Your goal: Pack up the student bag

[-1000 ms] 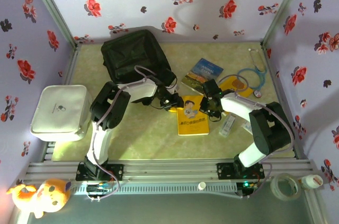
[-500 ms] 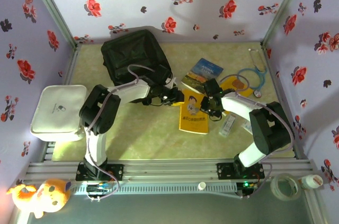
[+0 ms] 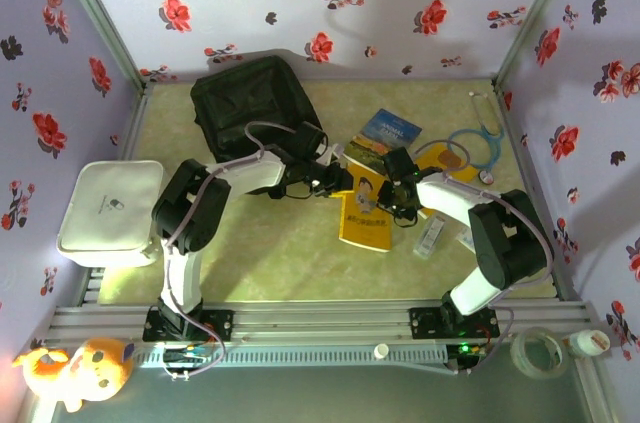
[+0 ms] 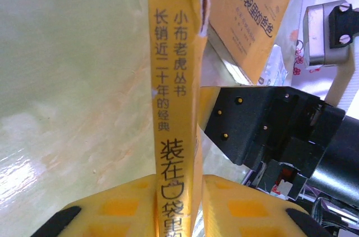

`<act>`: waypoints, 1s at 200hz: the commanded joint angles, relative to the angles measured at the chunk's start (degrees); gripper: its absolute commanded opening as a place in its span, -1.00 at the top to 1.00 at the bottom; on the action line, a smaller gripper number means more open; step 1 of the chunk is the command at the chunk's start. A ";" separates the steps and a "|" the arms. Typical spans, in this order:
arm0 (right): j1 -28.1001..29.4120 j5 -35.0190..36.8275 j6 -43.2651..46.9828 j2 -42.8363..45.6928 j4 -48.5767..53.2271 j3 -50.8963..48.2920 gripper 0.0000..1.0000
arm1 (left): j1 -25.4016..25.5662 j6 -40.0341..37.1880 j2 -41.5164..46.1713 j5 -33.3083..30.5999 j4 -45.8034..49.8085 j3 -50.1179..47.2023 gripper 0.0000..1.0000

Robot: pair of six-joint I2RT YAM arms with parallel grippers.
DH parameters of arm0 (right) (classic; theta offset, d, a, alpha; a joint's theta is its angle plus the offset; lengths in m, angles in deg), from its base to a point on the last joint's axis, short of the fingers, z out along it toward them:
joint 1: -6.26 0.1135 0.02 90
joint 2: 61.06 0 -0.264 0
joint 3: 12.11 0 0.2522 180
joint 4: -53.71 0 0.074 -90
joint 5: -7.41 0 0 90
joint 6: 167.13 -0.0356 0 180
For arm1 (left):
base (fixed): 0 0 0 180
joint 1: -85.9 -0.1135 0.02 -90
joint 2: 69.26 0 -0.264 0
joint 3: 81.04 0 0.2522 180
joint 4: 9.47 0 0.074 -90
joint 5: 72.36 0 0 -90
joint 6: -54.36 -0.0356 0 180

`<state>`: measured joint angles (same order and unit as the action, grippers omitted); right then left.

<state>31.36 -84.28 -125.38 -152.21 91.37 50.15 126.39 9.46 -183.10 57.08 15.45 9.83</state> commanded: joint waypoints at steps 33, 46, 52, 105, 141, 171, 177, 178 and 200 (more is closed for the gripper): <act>0.08 -2.91 0.06 -0.23 -3.76 -1.96 0.39 | -0.20 -2.29 1.17 0.03 0.19 1.91 0.96; -0.30 -2.60 1.12 1.32 -3.79 -1.20 0.29 | -0.93 -2.75 2.68 0.02 0.61 2.13 1.00; -0.69 -2.45 1.44 2.21 -3.81 -0.74 0.23 | -1.35 -3.21 3.45 -0.05 1.10 2.30 1.00; -2.60 -6.77 -0.45 10.43 -15.89 -0.34 -0.44 | -9.43 -3.96 12.80 -1.22 3.96 1.83 1.00; -3.11 -14.52 -7.58 9.55 -28.57 -0.86 -0.74 | -15.93 0.61 19.36 -3.08 -0.61 0.34 1.00; -3.03 -23.37 -20.50 6.02 -40.06 1.15 -0.87 | -18.70 4.30 22.70 -4.75 -6.95 0.40 1.00; -2.96 -24.69 -22.96 5.51 -43.14 1.15 -0.89 | -18.99 5.26 23.18 -5.09 -8.31 0.37 1.00; -2.91 -24.81 -23.34 5.44 -43.85 1.11 -0.89 | -19.06 5.35 23.25 -5.17 -8.41 0.40 1.00; -2.39 -25.71 -30.04 4.53 -52.86 -0.05 -0.95 | -20.19 9.04 24.24 -7.44 -12.37 0.37 1.00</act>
<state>28.65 -104.92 -143.92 -146.70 53.18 49.91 106.99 13.15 -161.53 51.29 11.84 10.00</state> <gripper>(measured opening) 0.964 0.103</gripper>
